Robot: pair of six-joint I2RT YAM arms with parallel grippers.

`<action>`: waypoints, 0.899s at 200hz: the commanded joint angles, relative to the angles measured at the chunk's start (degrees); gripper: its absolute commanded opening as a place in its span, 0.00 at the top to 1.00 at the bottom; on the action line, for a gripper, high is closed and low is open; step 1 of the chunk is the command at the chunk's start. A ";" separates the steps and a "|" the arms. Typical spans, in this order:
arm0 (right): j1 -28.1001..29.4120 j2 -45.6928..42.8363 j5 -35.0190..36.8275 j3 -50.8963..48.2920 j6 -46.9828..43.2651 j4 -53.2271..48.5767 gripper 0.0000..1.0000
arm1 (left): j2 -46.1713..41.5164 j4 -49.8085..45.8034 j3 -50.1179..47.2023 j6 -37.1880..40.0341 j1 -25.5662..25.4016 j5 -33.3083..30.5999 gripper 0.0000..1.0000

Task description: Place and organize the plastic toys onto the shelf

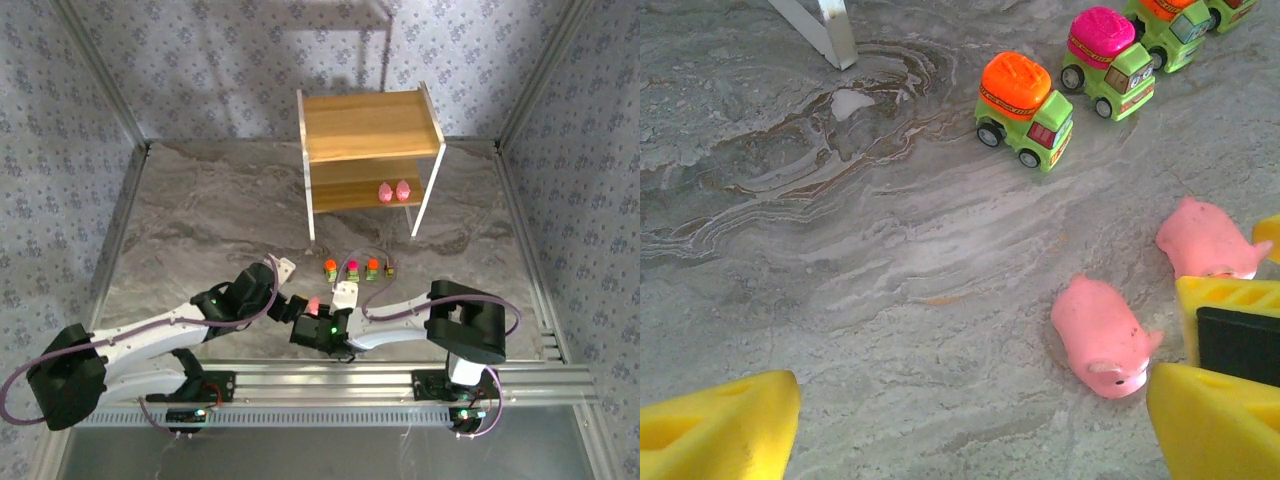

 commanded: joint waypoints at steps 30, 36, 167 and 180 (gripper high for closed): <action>-1.11 1.42 1.00 -0.36 -1.40 0.88 0.44 | 0.42 1.18 1.99 -0.06 -0.11 0.12 0.11; -1.27 1.42 0.89 -0.37 -1.48 1.00 0.44 | 0.42 1.18 2.00 -0.08 -0.07 0.04 0.11; -2.69 2.39 0.03 -1.15 -2.10 1.93 0.48 | 1.12 1.27 2.35 0.11 -0.11 -0.16 0.11; -2.53 2.42 0.12 -1.18 -1.97 1.77 0.49 | 1.21 1.27 2.36 0.15 -0.07 -0.19 0.11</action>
